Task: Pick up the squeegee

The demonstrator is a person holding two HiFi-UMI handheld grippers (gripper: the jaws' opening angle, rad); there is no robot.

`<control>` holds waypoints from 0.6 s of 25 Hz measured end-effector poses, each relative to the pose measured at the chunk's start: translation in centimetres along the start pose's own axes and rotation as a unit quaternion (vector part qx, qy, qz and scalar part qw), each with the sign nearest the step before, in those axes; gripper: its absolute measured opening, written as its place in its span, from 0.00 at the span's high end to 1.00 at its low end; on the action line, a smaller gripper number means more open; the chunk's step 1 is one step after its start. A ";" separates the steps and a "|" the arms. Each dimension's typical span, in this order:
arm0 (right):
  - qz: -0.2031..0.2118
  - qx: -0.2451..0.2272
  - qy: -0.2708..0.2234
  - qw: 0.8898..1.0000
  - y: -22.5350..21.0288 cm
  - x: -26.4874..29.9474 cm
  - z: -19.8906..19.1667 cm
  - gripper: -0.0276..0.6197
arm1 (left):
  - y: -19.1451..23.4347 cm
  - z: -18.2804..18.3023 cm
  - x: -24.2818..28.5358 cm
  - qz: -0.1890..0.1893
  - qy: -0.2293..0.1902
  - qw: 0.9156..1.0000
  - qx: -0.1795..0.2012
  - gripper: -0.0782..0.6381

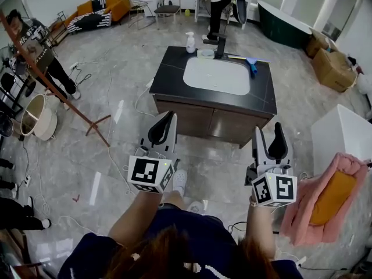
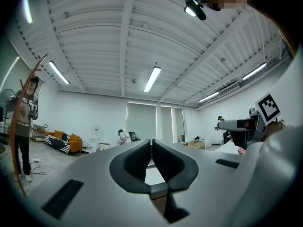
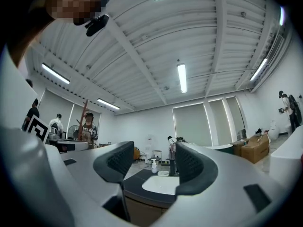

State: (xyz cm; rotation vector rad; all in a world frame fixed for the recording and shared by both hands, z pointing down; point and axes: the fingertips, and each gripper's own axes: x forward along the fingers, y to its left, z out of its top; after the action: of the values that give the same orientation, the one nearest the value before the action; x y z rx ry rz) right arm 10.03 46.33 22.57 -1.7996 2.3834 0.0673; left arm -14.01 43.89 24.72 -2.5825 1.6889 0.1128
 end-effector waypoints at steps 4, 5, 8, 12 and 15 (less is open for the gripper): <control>-0.003 -0.004 -0.008 1.000 -0.6 2.9 -0.4 0.47 | 1.7 -0.7 2.4 0.004 0.000 1.000 -0.003 0.85; -0.006 -0.005 -0.008 1.000 -0.7 3.8 -0.5 0.46 | 2.4 -0.9 3.1 0.004 0.001 1.000 -0.004 0.85; -0.014 -0.008 -0.011 1.000 -1.0 7.4 -1.1 0.45 | 4.9 -1.7 6.2 0.002 0.004 1.000 -0.006 0.85; -0.022 -0.004 -0.012 1.000 -1.5 14.4 -2.8 0.45 | 9.5 -3.4 11.9 -0.002 0.014 1.000 -0.007 0.85; -0.022 0.001 -0.007 1.000 -1.8 20.5 -4.4 0.45 | 13.3 -4.4 16.9 -0.005 0.016 1.000 -0.010 0.85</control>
State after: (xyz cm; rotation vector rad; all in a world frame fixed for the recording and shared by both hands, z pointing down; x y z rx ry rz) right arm 5.92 25.78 23.99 -1.8427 2.3330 0.0724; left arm -19.26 22.75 27.54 -2.6211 1.6929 0.0870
